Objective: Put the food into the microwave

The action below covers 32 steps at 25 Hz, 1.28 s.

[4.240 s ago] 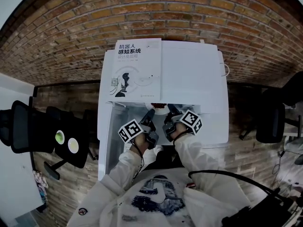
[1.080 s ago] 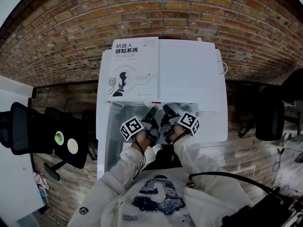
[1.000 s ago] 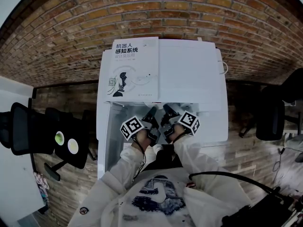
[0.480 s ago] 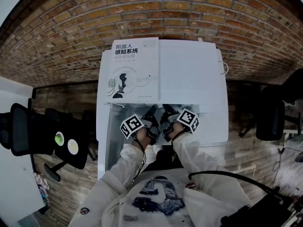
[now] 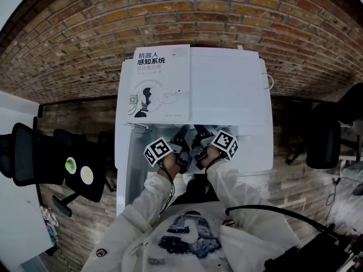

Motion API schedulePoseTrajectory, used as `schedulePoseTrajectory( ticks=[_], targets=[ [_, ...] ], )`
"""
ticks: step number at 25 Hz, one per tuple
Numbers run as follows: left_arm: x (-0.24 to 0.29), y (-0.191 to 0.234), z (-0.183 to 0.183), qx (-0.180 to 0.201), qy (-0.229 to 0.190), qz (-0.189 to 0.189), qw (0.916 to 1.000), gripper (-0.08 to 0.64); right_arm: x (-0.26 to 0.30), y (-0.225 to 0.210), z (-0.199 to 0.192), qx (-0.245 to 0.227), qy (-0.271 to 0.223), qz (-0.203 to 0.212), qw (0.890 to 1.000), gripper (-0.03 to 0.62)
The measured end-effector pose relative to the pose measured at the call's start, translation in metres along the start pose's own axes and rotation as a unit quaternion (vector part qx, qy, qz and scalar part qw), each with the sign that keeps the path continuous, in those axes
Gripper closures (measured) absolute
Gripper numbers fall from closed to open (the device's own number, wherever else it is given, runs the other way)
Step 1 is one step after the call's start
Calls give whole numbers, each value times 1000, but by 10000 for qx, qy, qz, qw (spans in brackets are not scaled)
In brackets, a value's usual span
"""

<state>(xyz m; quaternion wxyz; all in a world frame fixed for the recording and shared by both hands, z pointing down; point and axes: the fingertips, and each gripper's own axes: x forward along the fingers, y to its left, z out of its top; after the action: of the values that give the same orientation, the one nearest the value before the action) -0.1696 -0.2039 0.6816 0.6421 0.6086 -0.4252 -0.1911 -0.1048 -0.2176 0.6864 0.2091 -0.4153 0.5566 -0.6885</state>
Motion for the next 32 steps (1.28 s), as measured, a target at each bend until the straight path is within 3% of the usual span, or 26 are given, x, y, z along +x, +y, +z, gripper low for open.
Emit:
schedulePoseTrajectory(
  ticks=[13,16,22,32],
  targets=[
    [-2,-9,2,305,-29,116,9995,411,-2,4,1,-113,-30,-133,9998,460],
    [-4,-3,0,320,-5,287,9991,325,-3,4,-1,-79,-1,-108,9999,454],
    [-10,3,-6,195,-17,222,9996,325,-9,2,-10,-40,85,-64,9999,454],
    [-22,0,-11,392,-34,221,9990,325,-24,2,-14,-156,148,-49,9998,426]
  ],
)
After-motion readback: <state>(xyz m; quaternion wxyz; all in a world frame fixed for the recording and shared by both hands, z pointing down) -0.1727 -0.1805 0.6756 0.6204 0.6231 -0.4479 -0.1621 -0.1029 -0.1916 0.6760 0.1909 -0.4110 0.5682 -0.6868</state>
